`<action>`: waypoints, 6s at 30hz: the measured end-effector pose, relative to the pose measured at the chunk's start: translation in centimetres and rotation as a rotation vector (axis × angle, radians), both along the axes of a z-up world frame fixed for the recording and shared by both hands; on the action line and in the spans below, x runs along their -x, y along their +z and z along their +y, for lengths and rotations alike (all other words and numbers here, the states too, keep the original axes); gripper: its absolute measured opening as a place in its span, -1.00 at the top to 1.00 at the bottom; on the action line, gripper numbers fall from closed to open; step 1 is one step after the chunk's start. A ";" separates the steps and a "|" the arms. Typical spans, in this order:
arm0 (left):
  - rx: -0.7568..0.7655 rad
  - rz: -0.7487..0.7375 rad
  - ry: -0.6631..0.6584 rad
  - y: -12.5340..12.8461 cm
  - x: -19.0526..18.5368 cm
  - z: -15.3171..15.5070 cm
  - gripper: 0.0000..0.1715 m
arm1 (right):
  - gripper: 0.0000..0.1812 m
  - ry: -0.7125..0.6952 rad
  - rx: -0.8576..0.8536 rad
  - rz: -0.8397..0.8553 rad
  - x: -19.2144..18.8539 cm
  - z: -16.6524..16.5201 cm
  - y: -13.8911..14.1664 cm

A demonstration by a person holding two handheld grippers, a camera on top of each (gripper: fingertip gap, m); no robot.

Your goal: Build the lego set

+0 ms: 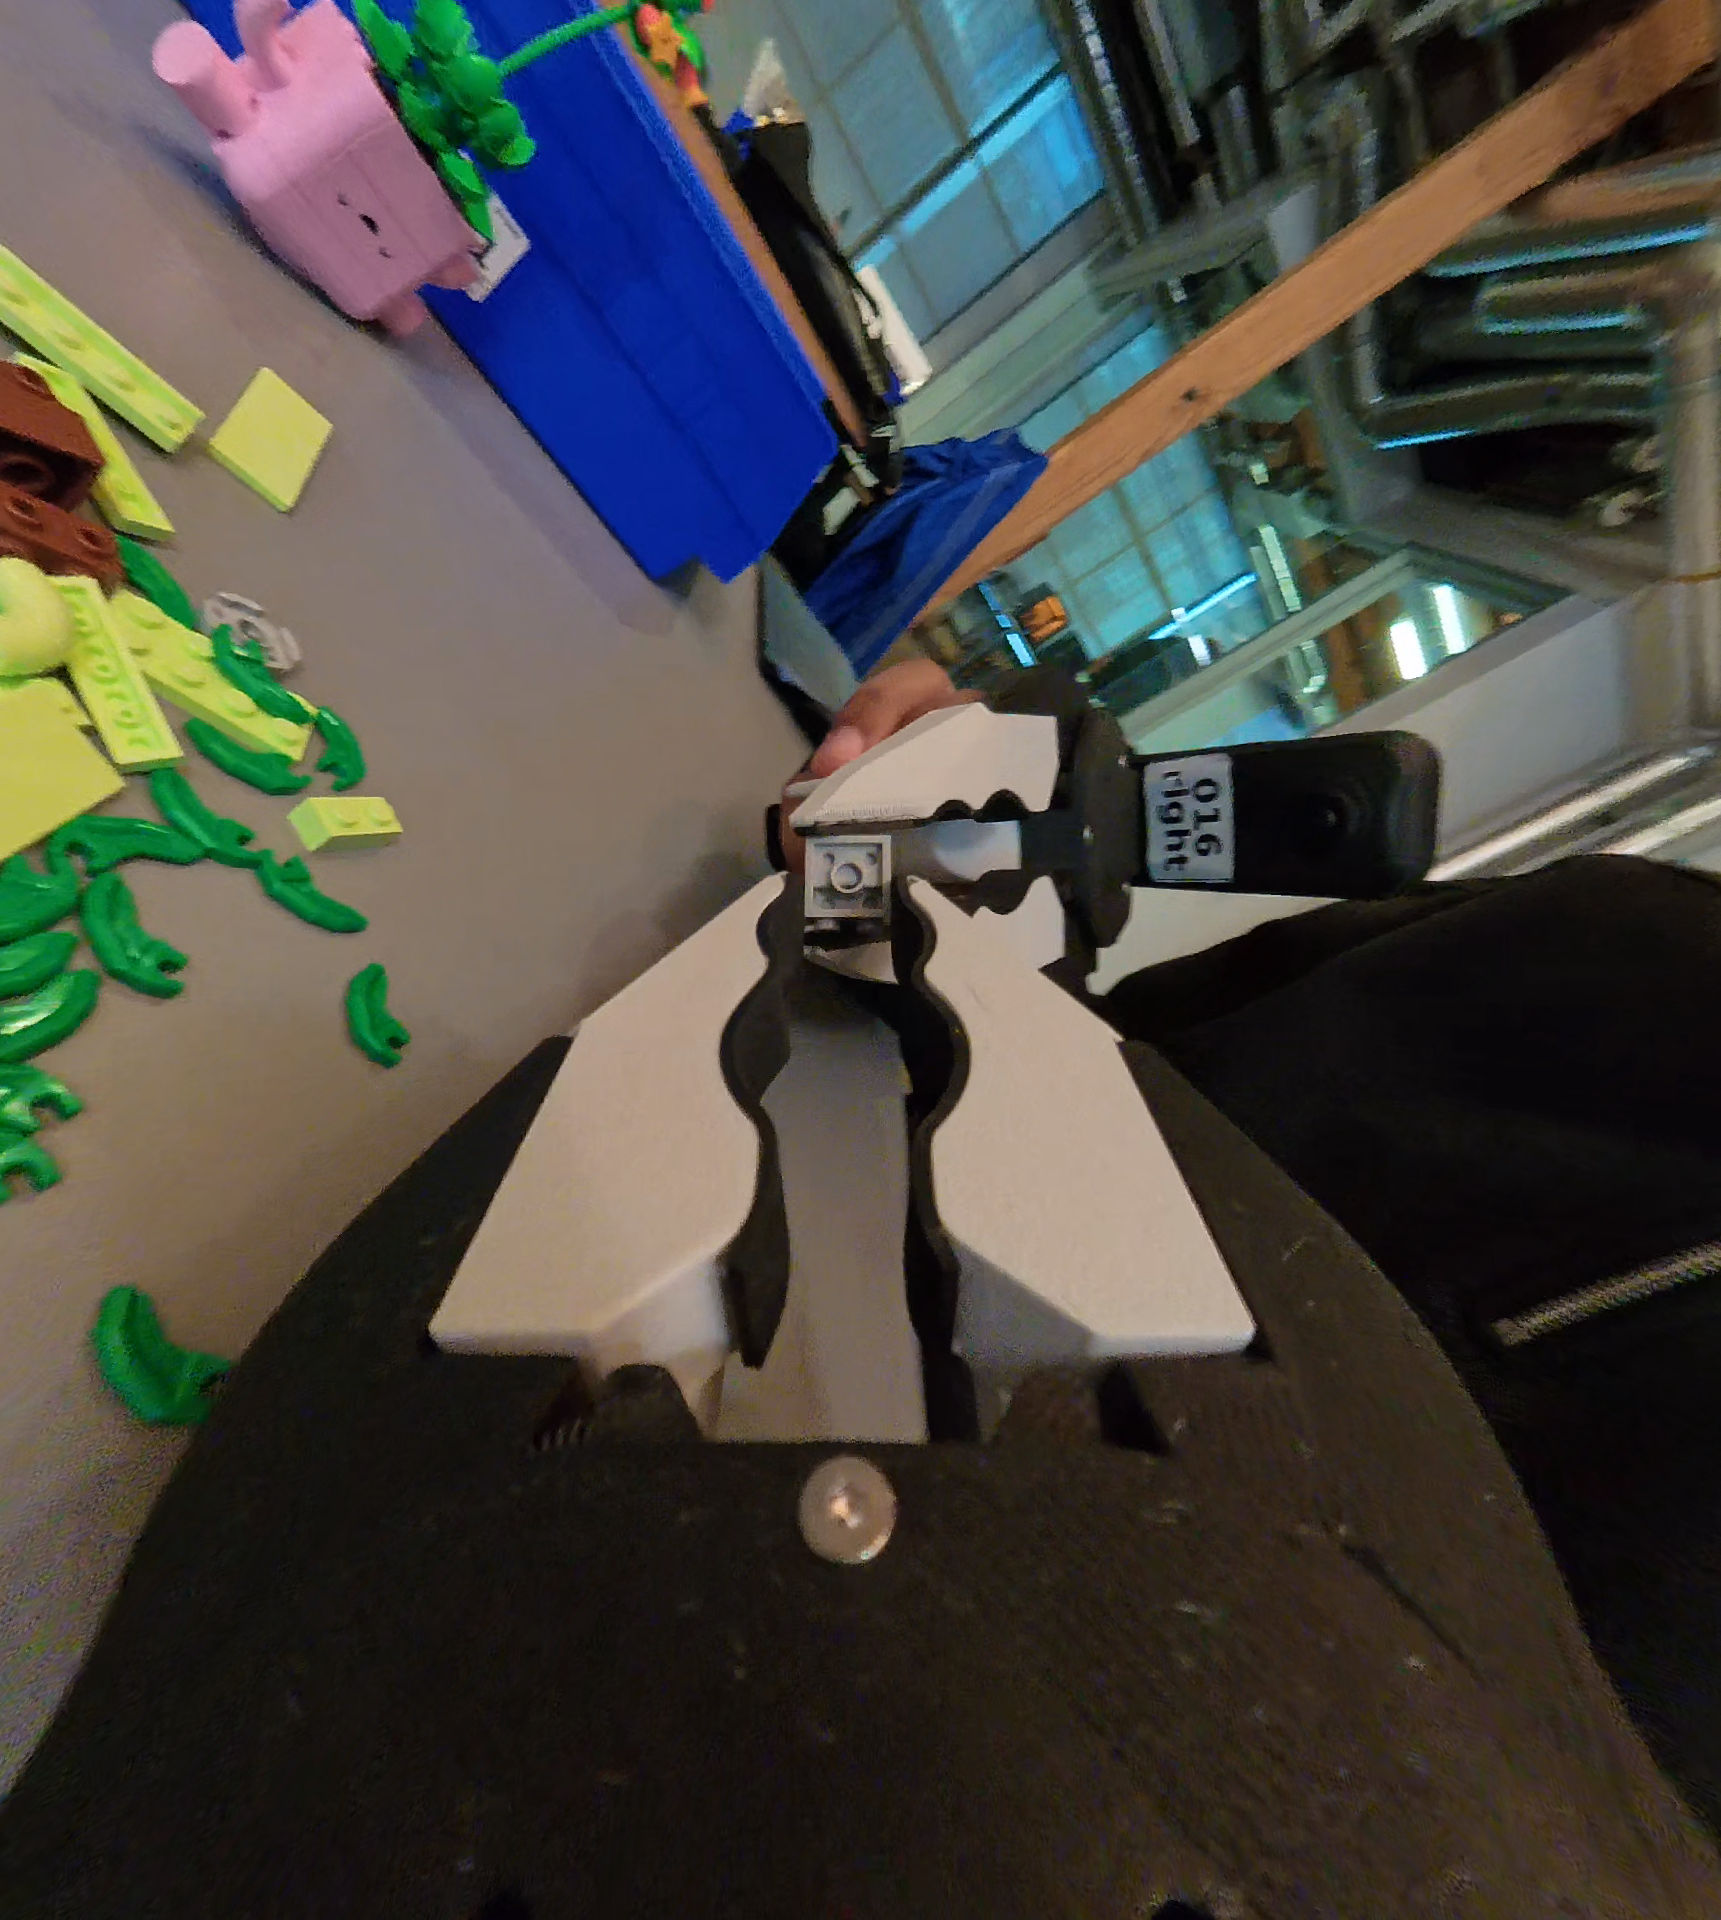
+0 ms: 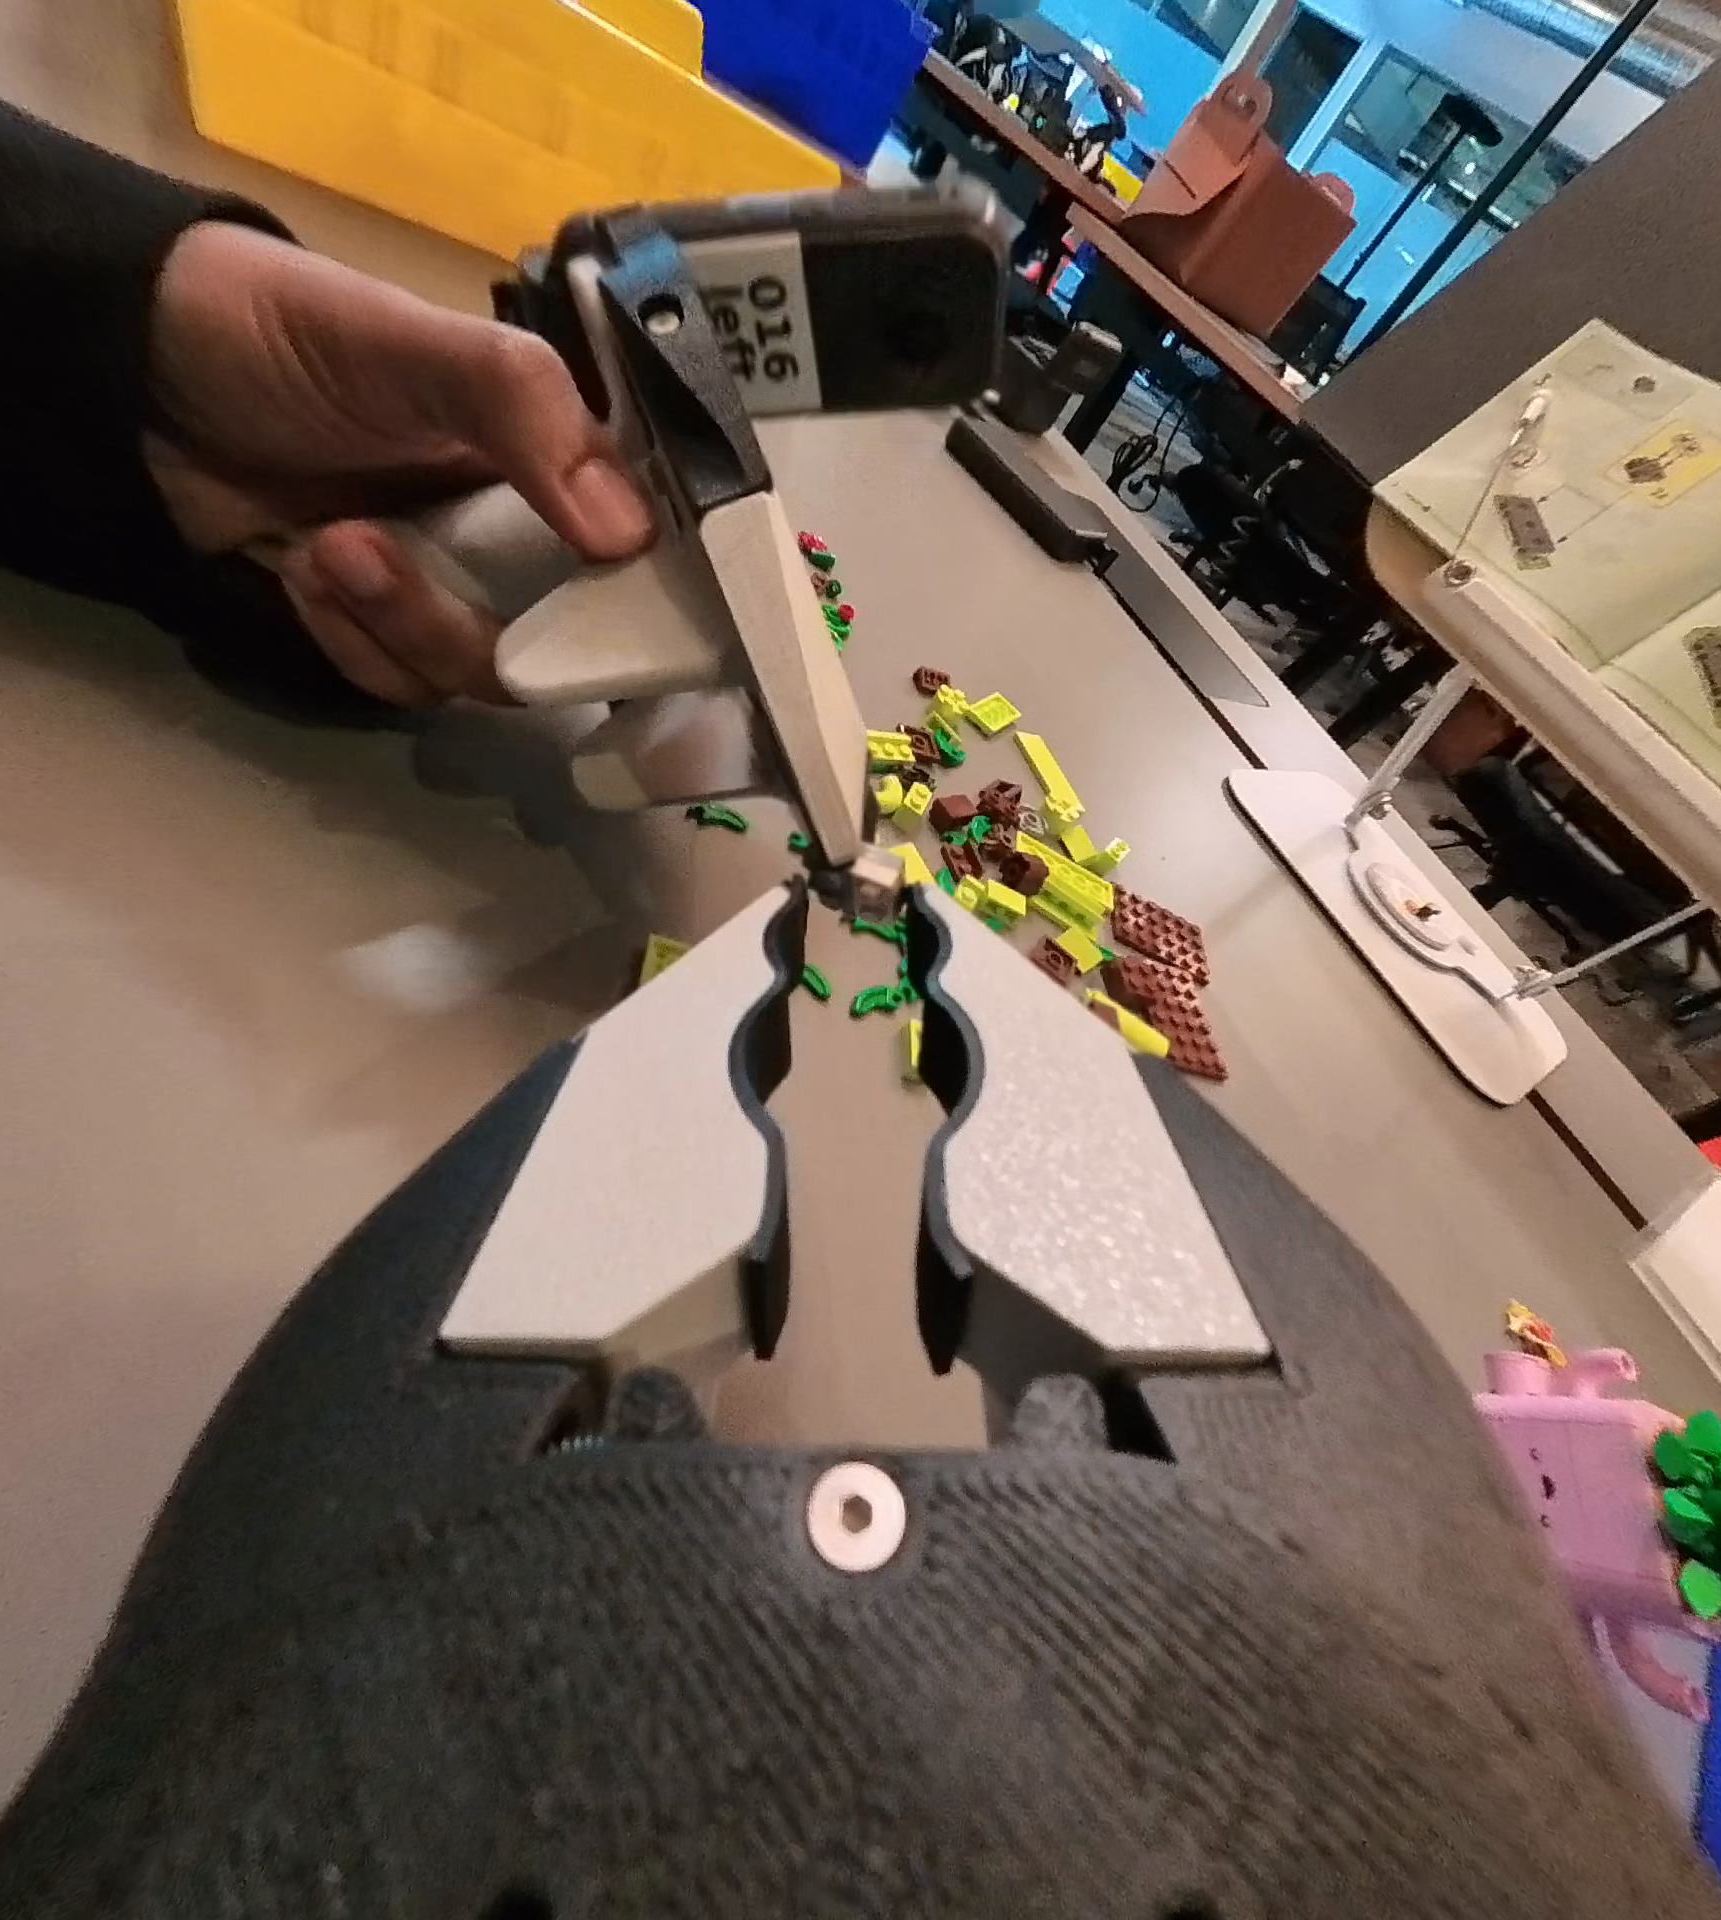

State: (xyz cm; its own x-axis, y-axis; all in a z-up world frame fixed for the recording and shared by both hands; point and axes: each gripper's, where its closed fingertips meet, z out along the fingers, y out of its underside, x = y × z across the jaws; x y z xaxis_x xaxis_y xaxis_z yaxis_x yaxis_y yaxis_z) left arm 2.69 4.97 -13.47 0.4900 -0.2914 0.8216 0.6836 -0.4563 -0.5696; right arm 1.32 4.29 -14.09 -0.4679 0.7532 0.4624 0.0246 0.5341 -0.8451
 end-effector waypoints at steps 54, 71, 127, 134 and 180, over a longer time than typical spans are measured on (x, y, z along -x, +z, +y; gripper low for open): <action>0.177 0.958 -0.160 -5.5 0.4 -2.1 0.52 | 0.51 0.038 0.173 -0.395 -2.3 0.0 -4.2; 0.090 0.973 -0.351 -6.8 -0.7 -2.7 0.60 | 0.82 0.037 0.159 -0.613 -2.5 -0.8 -7.0; 0.073 1.060 -0.319 -6.6 -0.5 -2.7 0.72 | 0.82 0.064 0.154 -0.618 -2.7 -1.1 -7.0; 0.083 1.089 -0.325 -6.8 -0.5 -2.7 0.81 | 0.82 0.068 0.153 -0.619 -2.7 -1.2 -7.0; 0.133 0.921 -0.412 -6.8 -1.8 -3.7 1.00 | 0.82 0.113 0.138 -0.622 -3.2 -1.7 -7.0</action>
